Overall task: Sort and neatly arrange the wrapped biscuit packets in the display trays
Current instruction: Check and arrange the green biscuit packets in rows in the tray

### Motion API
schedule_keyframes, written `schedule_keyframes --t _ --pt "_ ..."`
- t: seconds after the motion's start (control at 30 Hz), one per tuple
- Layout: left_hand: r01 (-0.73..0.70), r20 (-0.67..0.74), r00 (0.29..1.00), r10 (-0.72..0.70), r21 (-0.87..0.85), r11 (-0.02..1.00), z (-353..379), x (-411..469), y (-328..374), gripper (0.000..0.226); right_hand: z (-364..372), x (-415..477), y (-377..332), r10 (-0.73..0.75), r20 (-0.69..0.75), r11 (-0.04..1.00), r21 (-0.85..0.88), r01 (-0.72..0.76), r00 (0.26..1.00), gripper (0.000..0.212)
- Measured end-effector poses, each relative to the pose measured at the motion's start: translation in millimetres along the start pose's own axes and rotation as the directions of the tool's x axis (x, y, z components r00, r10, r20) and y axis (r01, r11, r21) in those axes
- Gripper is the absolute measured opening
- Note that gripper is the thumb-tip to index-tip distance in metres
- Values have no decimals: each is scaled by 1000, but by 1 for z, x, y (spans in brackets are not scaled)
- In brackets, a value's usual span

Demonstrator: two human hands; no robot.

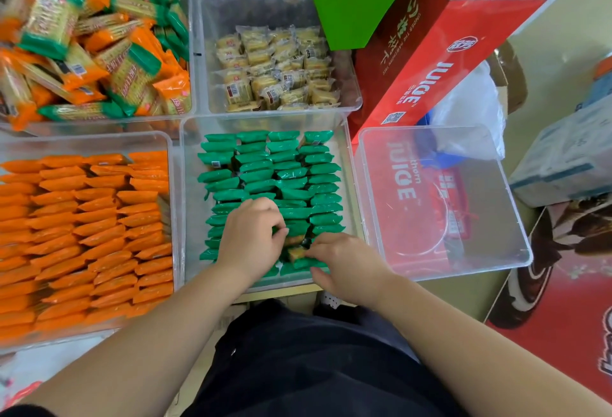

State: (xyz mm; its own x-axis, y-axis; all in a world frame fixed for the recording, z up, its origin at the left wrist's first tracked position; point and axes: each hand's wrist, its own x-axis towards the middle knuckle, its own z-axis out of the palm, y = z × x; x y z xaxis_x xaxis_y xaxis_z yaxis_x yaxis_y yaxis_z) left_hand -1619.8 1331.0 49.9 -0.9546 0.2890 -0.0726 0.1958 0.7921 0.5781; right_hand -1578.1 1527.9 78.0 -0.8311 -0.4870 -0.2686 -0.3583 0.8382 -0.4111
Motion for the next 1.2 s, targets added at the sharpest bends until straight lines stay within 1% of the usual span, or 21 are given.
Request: schedule_keyframes --t 0.1,0.17,0.23,0.3,0.4,0.47,0.57,0.67,0.73,0.87,0.97,1.03,1.07,1.1,1.13,1.17,1.2 --pt "53 -19 998 -56 -101 993 -22 -3 2 11 3 5 -1 31 74 999 -40 -29 997 29" --pt "142 -51 987 -152 -160 977 -40 -7 1 10 7 10 -1 57 125 997 -52 -51 991 27" --pt "230 -93 962 -257 -235 944 -59 -14 2 9 8 16 -1 83 153 995 -69 -73 985 26" --pt "273 -138 935 -326 -308 912 -75 -22 1 8 10 22 -2 105 157 992 -88 -92 982 25" --pt "326 -138 901 -411 -408 853 -87 -38 -3 10 14 31 -4 107 179 984 -158 -79 978 21" --pt "343 -132 888 -441 -451 824 -90 -48 -6 12 18 35 -3 89 182 969 -243 -43 979 21" --pt "360 -121 876 -467 -480 800 -90 -61 -8 13 17 36 1 104 210 955 -295 -38 972 27" --pt "410 -62 851 -521 -540 735 -87 -71 -13 14 12 34 3 130 265 955 -294 -49 956 31" --pt "422 -33 846 -533 -570 705 -86 -76 -14 12 9 31 1 128 302 951 -307 -30 945 33" --pt "430 3 838 -546 -618 658 -90 -78 -9 12 9 24 -1 138 295 955 -291 -48 946 36" --pt "431 25 834 -550 -653 623 -94 -78 -3 10 5 13 -2 153 210 976 -188 -114 966 39" --pt "415 32 841 -541 -680 604 -97 -78 3 8 -6 3 -9 212 90 977 -28 -210 973 37" --pt "406 34 843 -537 -696 592 -98 -78 7 7 -13 -3 -15 258 21 962 84 -259 966 32" --pt "402 40 839 -542 -718 568 -99 -78 11 6 -22 -9 -23 314 -20 927 221 -302 949 28" --pt "402 56 831 -553 -747 529 -100 -77 14 5 -31 -15 -30 370 -19 863 376 -336 929 25" --pt "406 84 823 -562 -779 478 -101 -77 18 4 -39 -20 -38 411 16 764 539 -354 911 23" --pt "406 120 818 -562 -812 418 -102 -77 22 4 -46 -24 -45 432 71 632 687 -358 899 22"
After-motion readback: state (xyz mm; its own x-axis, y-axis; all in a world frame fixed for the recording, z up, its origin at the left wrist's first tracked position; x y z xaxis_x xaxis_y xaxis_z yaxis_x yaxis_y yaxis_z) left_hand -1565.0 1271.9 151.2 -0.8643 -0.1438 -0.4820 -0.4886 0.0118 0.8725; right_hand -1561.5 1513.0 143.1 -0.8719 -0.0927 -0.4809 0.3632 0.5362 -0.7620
